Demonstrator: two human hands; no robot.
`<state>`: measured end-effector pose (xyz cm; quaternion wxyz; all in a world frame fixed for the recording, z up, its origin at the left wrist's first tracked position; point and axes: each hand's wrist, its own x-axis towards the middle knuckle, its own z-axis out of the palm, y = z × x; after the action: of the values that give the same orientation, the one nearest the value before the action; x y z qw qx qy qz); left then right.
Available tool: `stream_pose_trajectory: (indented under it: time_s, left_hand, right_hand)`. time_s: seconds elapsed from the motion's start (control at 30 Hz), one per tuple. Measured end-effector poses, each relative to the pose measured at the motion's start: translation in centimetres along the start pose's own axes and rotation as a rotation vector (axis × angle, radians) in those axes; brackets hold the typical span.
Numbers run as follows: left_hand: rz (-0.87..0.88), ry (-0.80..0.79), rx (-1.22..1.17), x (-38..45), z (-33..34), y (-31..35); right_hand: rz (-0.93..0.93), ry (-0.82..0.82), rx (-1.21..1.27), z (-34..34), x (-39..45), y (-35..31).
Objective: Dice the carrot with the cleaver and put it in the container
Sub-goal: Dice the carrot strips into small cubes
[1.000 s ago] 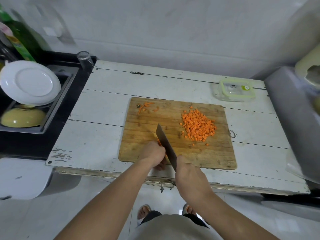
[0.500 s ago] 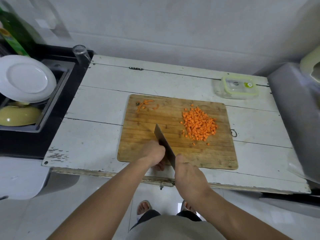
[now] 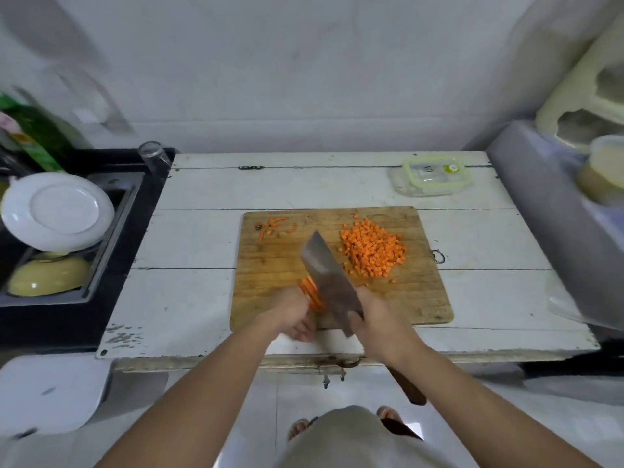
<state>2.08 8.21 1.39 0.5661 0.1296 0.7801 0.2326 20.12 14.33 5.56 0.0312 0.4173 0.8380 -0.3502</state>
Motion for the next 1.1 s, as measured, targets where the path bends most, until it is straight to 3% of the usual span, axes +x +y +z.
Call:
stream_pose_trajectory:
  time_s: [0.07,0.1,0.2,0.27,0.37,0.47,0.53,0.67,0.73,0.9,1.1]
  left_hand:
    - [0.04,0.017,0.101,0.0,-1.4,0.0]
    - [0.145,0.095,0.257,0.1,-2.2,0.1]
    - [0.705,0.394,0.954,0.6,-5.0,0.2]
    - [1.019,0.271,1.326,1.4,-5.9,0.4]
    - [1.152,0.112,1.555,2.7,-5.3,1.2]
    - [1.199,0.153,1.554,3.3,-4.5,1.5]
    - [1.138,0.198,1.469,3.5,-4.4,0.9]
    - [0.884,0.416,1.095,3.2,-2.6,-1.5]
    - [0.846,0.53,0.932,2.9,-0.8,-2.9]
    - [0.959,0.703,0.702,3.9,0.5,-5.8]
    - [1.192,0.691,0.579,5.5,0.1,-6.7]
  right_hand:
    - [0.077,-0.006,0.172,-1.5,0.0,0.9]
    - [0.111,-0.004,0.229,-2.0,0.0,1.5]
    - [0.178,0.043,0.26,-3.0,0.2,2.9]
    - [0.207,0.058,0.272,-3.3,0.0,3.4]
    - [0.212,0.043,0.265,-3.2,-0.4,3.5]
    - [0.202,0.038,0.257,-3.0,-0.7,3.6]
    - [0.186,0.037,0.269,-2.9,-0.9,3.5]
    - [0.195,0.035,0.248,-2.9,-1.0,3.1]
    - [0.194,0.029,0.169,-2.6,-0.6,3.0]
    - [0.096,0.056,-0.297,-0.6,1.2,1.8]
    - [0.036,-0.023,-0.465,2.5,2.2,-1.3]
